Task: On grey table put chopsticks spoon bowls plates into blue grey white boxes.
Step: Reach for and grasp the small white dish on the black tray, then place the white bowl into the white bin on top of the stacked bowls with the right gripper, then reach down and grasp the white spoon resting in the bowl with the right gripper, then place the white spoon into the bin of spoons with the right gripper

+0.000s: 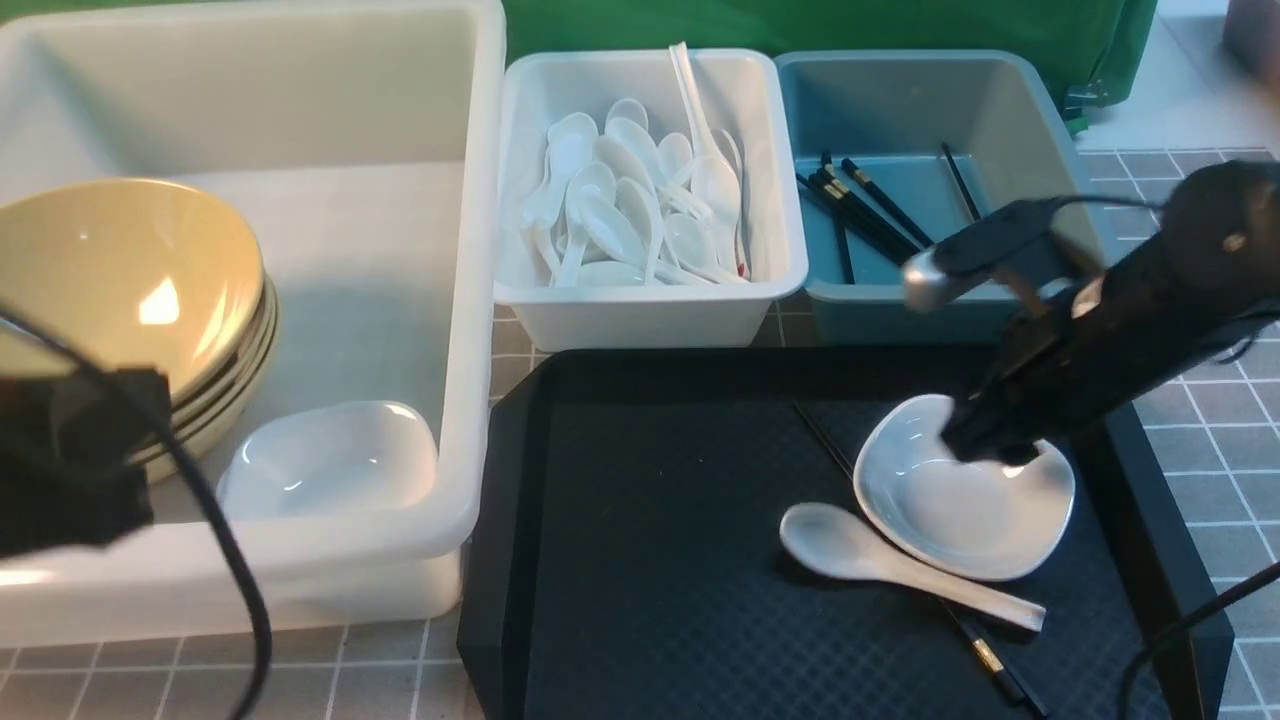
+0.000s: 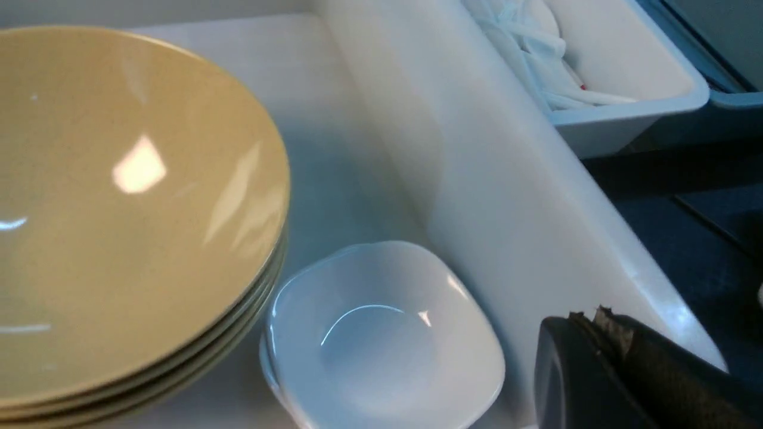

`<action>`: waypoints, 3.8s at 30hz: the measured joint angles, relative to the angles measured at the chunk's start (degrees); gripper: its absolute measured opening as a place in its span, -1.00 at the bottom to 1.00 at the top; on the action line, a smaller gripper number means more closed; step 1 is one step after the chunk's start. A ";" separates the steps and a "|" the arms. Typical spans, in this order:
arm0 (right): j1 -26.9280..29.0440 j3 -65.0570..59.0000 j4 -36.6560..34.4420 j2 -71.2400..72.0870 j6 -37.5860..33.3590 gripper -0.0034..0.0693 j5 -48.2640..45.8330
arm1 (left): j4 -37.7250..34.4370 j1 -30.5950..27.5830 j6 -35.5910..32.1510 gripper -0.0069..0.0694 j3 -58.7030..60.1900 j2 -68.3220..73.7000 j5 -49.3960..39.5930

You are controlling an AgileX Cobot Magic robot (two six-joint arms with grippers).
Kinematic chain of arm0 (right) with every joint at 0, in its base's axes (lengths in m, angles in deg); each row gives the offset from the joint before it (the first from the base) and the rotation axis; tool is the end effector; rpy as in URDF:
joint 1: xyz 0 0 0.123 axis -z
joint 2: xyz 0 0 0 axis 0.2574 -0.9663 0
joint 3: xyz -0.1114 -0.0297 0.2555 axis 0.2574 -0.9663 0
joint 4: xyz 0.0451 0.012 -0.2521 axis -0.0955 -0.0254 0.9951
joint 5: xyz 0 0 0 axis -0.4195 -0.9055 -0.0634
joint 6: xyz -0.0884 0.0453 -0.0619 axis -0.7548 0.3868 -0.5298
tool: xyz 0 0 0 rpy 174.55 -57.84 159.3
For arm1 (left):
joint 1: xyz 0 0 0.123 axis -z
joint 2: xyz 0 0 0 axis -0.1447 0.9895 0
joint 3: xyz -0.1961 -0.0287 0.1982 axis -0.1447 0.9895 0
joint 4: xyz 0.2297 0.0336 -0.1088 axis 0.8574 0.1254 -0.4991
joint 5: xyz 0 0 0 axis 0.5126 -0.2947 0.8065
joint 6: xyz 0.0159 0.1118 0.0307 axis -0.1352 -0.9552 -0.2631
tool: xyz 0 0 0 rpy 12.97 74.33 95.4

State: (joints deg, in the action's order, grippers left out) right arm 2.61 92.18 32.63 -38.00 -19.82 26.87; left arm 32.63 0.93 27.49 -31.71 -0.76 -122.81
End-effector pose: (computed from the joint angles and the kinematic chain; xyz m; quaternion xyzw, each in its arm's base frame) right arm 0.3369 0.0823 0.1795 -0.2216 0.9508 0.0346 0.2136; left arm 0.1514 -0.0238 0.2960 0.0629 0.8558 -0.1160 0.5003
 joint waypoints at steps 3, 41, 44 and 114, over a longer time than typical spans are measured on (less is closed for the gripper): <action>3.07 0.11 0.65 -1.63 1.57 0.39 1.66 | 0.00 0.00 0.06 -0.84 4.72 -1.88 3.67; -30.25 27.67 -45.29 -7.29 -41.60 -0.72 15.81 | 0.17 0.00 -2.47 -0.84 15.40 -22.35 24.89; -33.94 32.19 -45.07 -15.32 -48.25 -0.71 17.74 | 0.17 0.00 -2.47 -0.84 15.40 -22.35 24.89; -17.37 27.06 -11.83 -11.51 -11.89 -0.54 36.36 | -3.92 0.00 -2.30 -0.84 18.72 -22.35 30.82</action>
State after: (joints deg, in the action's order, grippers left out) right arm -14.76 119.24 20.80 -49.51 -31.70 63.23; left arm 28.71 0.93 25.19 -12.99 -23.10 -91.99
